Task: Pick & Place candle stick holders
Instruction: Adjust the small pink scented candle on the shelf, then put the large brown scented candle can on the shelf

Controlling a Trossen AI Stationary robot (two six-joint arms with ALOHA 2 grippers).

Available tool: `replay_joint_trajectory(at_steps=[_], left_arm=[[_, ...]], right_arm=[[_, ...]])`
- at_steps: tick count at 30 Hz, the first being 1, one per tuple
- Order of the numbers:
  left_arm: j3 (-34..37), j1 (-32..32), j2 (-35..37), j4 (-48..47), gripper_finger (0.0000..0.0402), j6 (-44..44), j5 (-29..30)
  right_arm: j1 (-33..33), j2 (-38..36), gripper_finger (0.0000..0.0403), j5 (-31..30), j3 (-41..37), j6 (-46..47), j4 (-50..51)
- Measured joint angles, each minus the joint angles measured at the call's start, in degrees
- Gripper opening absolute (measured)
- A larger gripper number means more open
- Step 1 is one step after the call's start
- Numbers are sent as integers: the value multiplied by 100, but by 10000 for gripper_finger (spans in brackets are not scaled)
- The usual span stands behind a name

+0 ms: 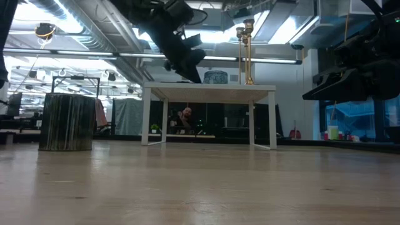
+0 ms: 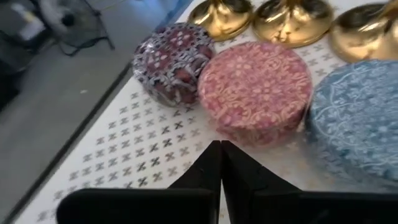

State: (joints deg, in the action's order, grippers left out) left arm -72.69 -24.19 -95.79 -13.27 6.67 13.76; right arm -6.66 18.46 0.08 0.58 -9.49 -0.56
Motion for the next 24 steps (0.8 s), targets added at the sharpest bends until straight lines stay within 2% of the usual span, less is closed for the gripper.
replay_joint_trajectory(at_steps=[3,10,14,17,24], left_arm=[[0,-41,0,91,5,-41,-221],[-4,-30,212,-214,1,-73,317],[-11,73,560,-725,3,-243,384],[18,231,904,-1057,1,-379,677],[589,718,1728,-957,2,-762,1114]], right_arm=[[0,0,232,1,0,0,-1],[-2,0,232,2,-2,1,-2],[-1,0,232,1,-2,-1,-2],[-2,0,232,2,-2,-1,-2],[-2,0,232,2,-2,-1,-2]])
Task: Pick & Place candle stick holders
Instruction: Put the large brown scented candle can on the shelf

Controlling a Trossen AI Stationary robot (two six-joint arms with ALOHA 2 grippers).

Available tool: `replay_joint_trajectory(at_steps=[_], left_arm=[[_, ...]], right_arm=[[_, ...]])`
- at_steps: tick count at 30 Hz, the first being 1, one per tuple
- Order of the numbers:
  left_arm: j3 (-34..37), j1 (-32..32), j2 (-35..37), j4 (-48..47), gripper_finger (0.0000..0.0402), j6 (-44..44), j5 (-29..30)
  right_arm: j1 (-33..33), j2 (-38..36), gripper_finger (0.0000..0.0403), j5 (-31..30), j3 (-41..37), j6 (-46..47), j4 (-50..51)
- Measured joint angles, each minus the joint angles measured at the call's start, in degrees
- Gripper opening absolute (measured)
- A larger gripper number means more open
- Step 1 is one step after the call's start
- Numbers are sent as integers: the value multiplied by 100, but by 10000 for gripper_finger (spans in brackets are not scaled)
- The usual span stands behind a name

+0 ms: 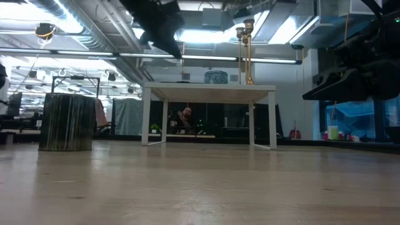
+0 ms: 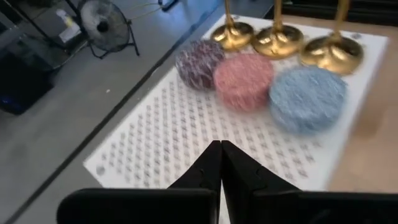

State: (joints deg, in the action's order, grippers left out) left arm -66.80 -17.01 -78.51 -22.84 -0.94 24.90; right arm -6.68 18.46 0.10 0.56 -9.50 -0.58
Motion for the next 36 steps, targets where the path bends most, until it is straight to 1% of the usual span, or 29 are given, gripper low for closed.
replay_joint_trajectory(at_steps=[5,9,13,17,21,28,33,36], left_arm=[[643,469,486,-54,3,-610,294],[998,990,812,-100,5,-1072,382],[1211,1483,1055,-241,9,-1483,728],[1219,1800,1172,-761,32,-1871,960],[1219,1963,1217,-1242,76,-2300,952],[1219,1997,1220,-2162,181,-3161,469],[1219,1997,1220,-2580,255,-3467,364],[1219,1997,1220,-2813,290,-3626,260]], right_arm=[[0,0,232,-1,0,2,0],[0,0,232,0,0,0,0],[1,0,232,-2,0,1,0],[0,0,232,-2,0,1,0],[2,0,232,-2,0,0,2],[0,0,232,0,0,0,0],[0,0,232,-2,0,2,2],[0,0,232,-2,0,0,2]])
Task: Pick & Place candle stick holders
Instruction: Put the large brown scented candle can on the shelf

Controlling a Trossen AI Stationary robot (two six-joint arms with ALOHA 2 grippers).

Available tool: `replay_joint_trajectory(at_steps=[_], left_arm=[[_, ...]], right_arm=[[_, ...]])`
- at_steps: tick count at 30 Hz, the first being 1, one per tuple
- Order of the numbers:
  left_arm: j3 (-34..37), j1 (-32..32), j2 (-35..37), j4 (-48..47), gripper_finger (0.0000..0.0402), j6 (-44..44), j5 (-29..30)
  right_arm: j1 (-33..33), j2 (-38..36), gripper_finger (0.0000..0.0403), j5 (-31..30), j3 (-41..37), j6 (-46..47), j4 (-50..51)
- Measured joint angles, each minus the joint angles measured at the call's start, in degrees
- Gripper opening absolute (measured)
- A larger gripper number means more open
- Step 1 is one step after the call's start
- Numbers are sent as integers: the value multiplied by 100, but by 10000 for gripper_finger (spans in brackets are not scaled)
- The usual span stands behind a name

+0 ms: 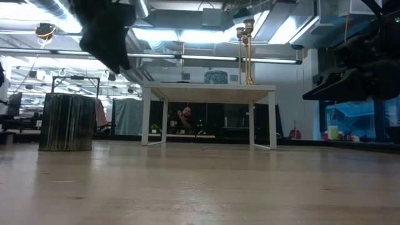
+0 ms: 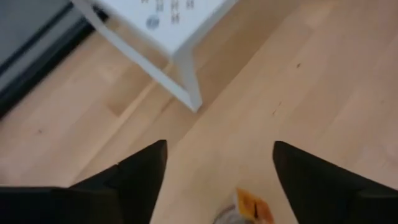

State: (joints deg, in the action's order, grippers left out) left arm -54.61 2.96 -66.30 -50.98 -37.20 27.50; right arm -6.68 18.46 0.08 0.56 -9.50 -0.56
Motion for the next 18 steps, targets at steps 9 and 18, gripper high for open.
replay_joint_trajectory(at_steps=[9,18], left_arm=[[0,0,0,-908,348,-725,-233],[0,0,0,-955,352,-1067,-235]], right_arm=[[1,0,232,1,0,0,0],[1,0,232,0,0,1,0]])
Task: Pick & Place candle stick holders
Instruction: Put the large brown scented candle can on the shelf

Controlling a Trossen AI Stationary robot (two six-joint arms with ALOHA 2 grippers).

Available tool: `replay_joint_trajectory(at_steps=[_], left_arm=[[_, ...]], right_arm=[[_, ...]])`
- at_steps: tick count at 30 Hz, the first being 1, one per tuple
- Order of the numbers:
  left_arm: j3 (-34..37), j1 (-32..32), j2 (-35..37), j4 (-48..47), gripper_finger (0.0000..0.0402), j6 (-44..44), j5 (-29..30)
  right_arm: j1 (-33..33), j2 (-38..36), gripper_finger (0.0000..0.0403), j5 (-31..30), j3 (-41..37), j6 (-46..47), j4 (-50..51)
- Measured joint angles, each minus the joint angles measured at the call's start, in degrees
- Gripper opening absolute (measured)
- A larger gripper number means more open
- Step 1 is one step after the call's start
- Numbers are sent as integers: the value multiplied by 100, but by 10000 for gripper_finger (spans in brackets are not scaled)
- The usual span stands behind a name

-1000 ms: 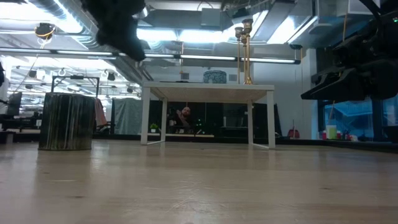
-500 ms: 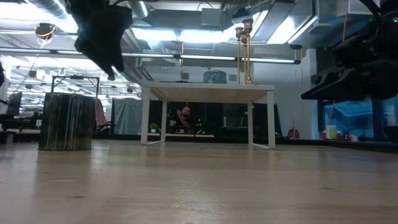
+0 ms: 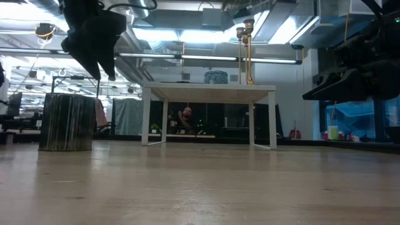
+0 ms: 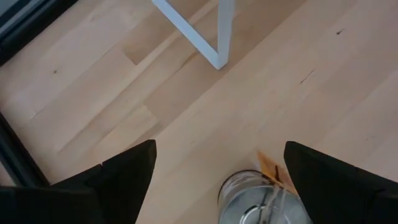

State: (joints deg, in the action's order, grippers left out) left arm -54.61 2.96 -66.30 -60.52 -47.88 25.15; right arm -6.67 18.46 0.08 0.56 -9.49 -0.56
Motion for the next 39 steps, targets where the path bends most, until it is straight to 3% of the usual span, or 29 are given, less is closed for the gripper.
replay_joint_trajectory(at_steps=[9,20,25,35,39], left_arm=[[0,-7,0,215,352,300,64],[2,-7,0,-186,355,405,-896],[2,-2,-2,-158,392,691,-1593],[2,-7,-97,-405,400,514,-1725],[313,-23,-228,-359,400,468,-1921]], right_arm=[[1,0,232,2,0,2,2],[2,0,232,2,0,-1,2],[0,0,232,1,0,1,2],[2,0,232,1,0,2,2],[2,0,232,2,0,0,2]])
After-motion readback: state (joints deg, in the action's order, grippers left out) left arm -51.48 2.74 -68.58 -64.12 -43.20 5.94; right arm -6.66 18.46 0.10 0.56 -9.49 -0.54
